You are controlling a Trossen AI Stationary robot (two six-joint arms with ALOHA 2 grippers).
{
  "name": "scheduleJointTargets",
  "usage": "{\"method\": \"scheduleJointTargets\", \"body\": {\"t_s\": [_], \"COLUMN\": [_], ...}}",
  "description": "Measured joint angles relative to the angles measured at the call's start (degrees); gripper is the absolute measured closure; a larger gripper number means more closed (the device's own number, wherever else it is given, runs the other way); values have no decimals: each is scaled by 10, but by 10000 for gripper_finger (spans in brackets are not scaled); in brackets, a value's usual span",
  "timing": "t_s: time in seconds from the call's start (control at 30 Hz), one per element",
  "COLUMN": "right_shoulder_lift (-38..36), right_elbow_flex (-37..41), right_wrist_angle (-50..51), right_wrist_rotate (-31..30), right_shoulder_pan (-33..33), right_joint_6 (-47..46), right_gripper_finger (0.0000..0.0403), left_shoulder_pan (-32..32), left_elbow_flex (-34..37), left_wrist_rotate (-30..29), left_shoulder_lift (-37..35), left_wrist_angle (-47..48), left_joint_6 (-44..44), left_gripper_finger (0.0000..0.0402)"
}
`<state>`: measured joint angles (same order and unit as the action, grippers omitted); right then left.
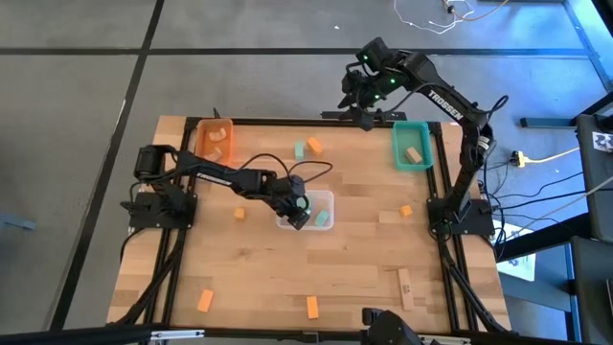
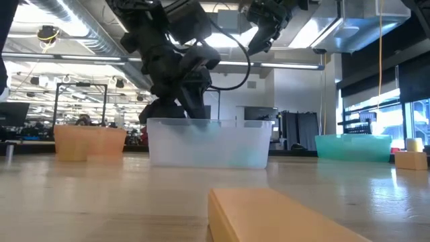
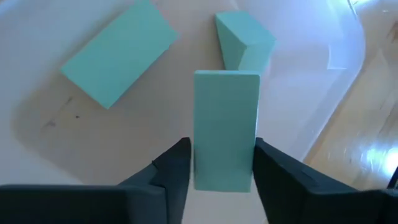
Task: Sort & place blocks by color
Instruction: Put the blue block into the transparent bin, then move the yellow block near the bottom right of the orange bin
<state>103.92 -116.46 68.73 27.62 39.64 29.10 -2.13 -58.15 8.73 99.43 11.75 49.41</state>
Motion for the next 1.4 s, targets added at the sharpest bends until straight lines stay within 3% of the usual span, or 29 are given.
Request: {"method": "scheduleJointTargets", "body": {"t_s": [0.13,0.4,0.5,0.67,0.77,0.97,1.4], "right_shoulder_lift": [0,0,0,1,1,3,3], "right_elbow_flex": [0,0,0,1,11,80,217], "right_wrist_angle": [0,14,20,18,12,-54,-241], "right_wrist_rotate": [0,0,-1,-4,-46,-188,-190], "right_shoulder_pan": [0,0,-1,-6,-15,-36,-34], "right_joint_6": [0,-3,-12,-106,-166,-275,-379], "right_gripper_finger": [205,205,205,205,205,205,205], "left_shoulder_pan": [0,-13,-27,-58,-75,-97,-119], "left_elbow_flex": [0,0,0,0,0,0,0], "left_wrist_rotate": [0,-1,-46,-117,-136,-186,-212], "left_shoulder_lift": [0,-9,-35,-102,-148,-234,-332], "left_wrist_angle": [0,1,6,29,62,105,171], "left_joint_6": [0,-19,-41,-88,-111,-150,-157], "left_gripper_finger": [217,214,214,213,213,213,212]}}
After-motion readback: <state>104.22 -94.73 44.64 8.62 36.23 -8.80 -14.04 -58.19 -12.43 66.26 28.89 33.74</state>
